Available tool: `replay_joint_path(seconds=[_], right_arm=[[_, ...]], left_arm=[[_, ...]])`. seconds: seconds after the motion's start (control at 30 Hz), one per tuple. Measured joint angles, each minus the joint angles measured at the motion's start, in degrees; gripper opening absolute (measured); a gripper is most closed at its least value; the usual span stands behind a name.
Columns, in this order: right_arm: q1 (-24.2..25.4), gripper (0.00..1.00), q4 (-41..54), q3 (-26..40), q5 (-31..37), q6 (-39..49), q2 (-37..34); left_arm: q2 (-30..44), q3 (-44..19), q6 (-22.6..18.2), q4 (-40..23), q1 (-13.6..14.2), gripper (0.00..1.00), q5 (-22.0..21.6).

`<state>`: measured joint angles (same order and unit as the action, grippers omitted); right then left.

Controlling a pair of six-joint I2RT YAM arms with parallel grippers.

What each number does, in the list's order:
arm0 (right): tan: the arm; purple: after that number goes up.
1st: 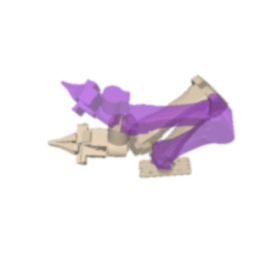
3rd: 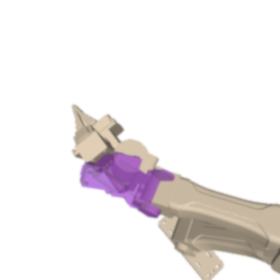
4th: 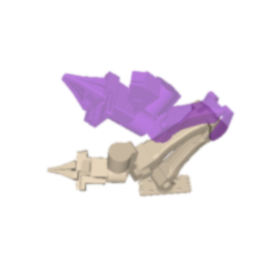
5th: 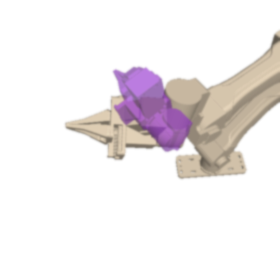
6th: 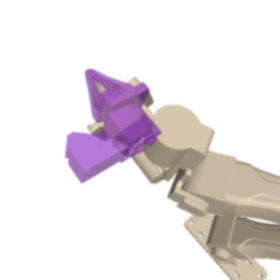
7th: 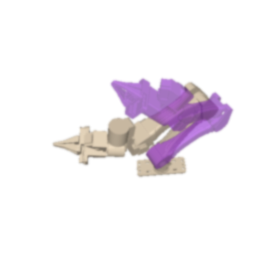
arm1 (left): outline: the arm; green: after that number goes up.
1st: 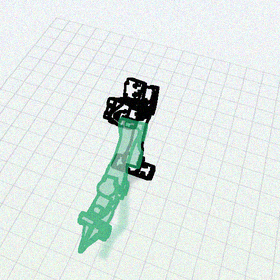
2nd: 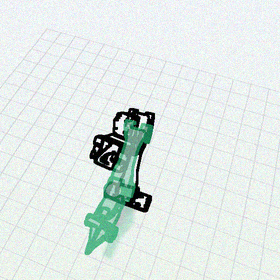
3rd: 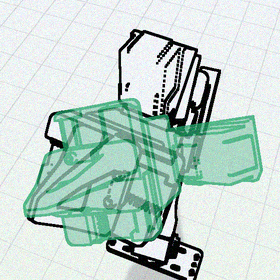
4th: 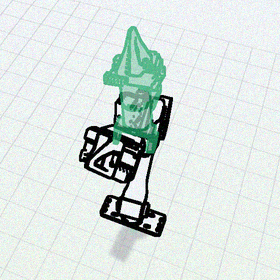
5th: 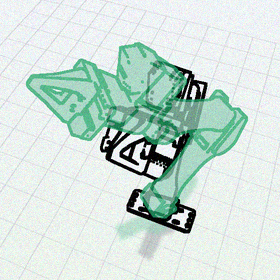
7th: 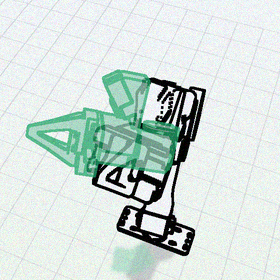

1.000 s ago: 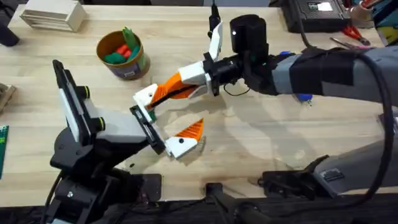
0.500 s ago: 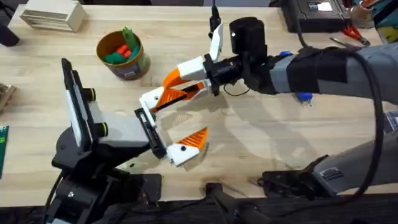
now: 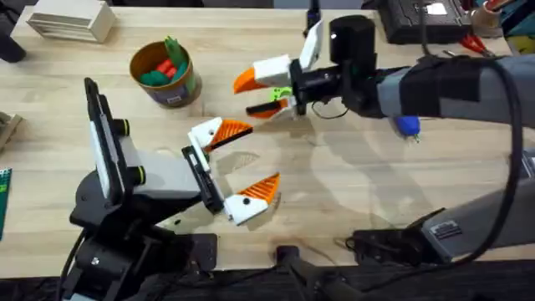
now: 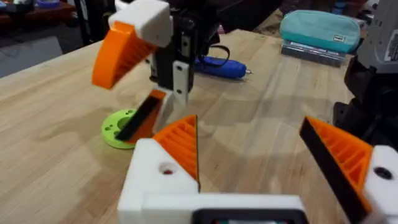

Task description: Pick up the gripper from the table and insert it into the empty holder that is missing its gripper. Then pick up a screw, insert it into the mounting hole, and use the screwdriver to tighten it. Finally, clean up the table by picking up the vegetable and placing it into the bucket.

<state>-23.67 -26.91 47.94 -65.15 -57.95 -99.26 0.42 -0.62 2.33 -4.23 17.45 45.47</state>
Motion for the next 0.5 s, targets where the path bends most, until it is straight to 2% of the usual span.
replay_joint_path(seconds=[0.13, 0.3, 0.33, 0.37, 0.5], right_arm=[[3.58, 0.834, 5.46, 0.57, 5.71, 4.2, 3.46], [6.73, 0.836, 27.53, 5.56, 16.56, 15.18, 9.97], [6.72, 0.836, 33.41, 6.94, 20.35, 18.43, 11.36], [4.78, 0.837, 45.26, 9.94, 32.07, 26.99, 13.71], [-1.13, 0.838, 51.03, 11.3, 47.16, 39.19, 14.0]], left_arm=[[-0.02, 0.0, 0.0, 0.0, 0.0, 0.987, 0.0], [0.0, 0.0, -0.01, 0.0, 0.0, 0.987, 0.0], [0.0, 0.0, -0.02, -0.02, 0.0, 0.987, 0.0], [0.0, 0.0, 0.0, 0.0, 0.0, 0.988, 0.0], [-0.02, 0.0, -0.02, 0.0, 0.0, 0.987, 0.0]])
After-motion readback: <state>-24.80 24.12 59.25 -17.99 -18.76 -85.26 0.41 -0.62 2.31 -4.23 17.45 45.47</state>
